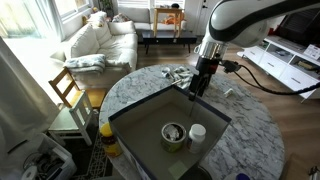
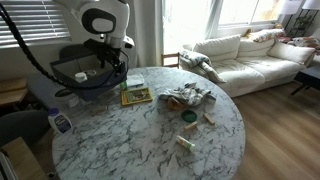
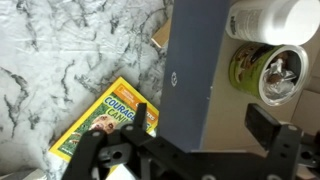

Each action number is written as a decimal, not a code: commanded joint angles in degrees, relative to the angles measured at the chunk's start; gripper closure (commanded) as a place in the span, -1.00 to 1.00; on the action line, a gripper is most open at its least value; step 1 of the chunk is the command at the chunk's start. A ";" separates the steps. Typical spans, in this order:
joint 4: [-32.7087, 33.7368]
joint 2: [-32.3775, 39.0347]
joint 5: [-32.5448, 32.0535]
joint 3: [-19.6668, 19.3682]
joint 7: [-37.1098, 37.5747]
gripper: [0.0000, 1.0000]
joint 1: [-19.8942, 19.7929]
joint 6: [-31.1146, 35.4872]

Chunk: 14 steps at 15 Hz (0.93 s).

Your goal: Put the yellow tin and white and orange container in the box then put the box on the clear container

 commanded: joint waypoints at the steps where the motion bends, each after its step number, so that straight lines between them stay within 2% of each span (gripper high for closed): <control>1: 3.44 -2.52 1.08 -1.25 -1.23 -0.99 -1.31 -6.40; 5: 8.05 -5.17 4.03 -3.12 -2.16 -1.00 -2.65 -12.38; 9: 11.17 -8.38 10.15 -5.57 -4.66 -1.00 -4.00 -17.60; 14: 11.22 -13.18 17.62 -9.35 -7.11 -1.00 -5.04 -17.26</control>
